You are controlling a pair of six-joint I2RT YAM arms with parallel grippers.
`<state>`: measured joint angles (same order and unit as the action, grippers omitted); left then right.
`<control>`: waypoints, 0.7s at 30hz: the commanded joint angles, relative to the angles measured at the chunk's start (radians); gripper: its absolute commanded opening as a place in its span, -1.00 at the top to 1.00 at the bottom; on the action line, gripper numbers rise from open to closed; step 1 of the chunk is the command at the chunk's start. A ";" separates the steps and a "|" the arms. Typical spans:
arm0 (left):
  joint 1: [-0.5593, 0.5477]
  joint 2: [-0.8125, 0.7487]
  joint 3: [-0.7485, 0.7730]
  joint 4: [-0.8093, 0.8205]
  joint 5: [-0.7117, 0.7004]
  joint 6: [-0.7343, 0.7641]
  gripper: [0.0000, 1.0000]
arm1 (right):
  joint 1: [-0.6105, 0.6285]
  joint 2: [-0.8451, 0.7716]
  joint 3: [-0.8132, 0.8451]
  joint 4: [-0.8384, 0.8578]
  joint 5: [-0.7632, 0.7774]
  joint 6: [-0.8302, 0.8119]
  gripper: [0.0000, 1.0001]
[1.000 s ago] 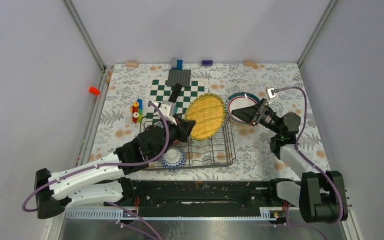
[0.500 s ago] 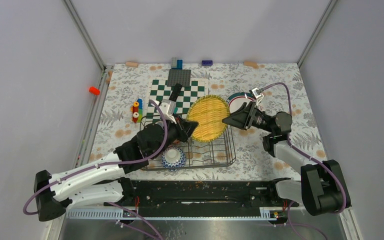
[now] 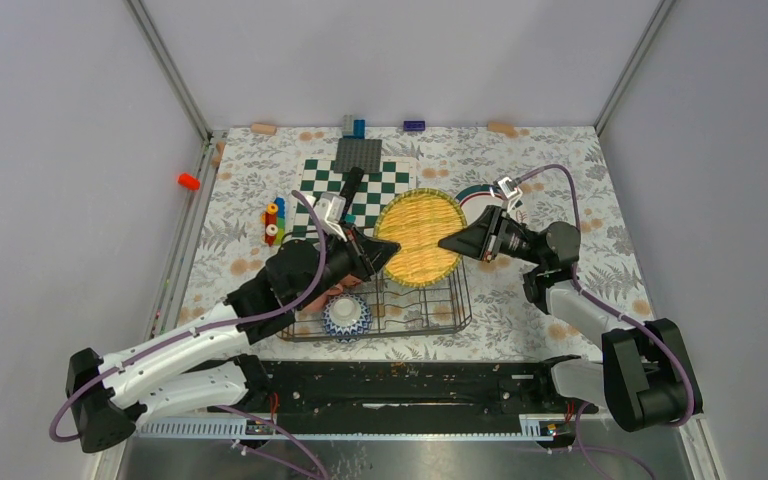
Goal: Unload the mixed dishes from the dish rack
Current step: Pick up the plate from the dish rack.
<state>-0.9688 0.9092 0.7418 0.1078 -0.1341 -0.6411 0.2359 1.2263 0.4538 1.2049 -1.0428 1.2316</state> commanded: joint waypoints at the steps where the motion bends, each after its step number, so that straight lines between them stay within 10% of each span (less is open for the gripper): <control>1: 0.006 -0.007 0.004 0.007 0.003 0.006 0.69 | 0.019 -0.006 0.050 0.059 -0.030 0.011 0.82; 8: 0.007 -0.019 0.020 -0.070 -0.057 0.034 -0.97 | 0.019 -0.022 0.049 0.034 -0.011 0.007 1.00; 15: 0.006 -0.103 0.006 -0.139 -0.137 0.078 -0.98 | 0.019 -0.110 0.084 -0.409 0.111 -0.233 1.00; 21: 0.007 -0.250 -0.050 -0.174 -0.294 0.098 -0.98 | 0.019 -0.310 0.157 -0.998 0.525 -0.538 1.00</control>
<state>-0.9661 0.7433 0.7273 -0.0643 -0.2913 -0.5762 0.2501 1.0443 0.5259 0.5709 -0.8242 0.9199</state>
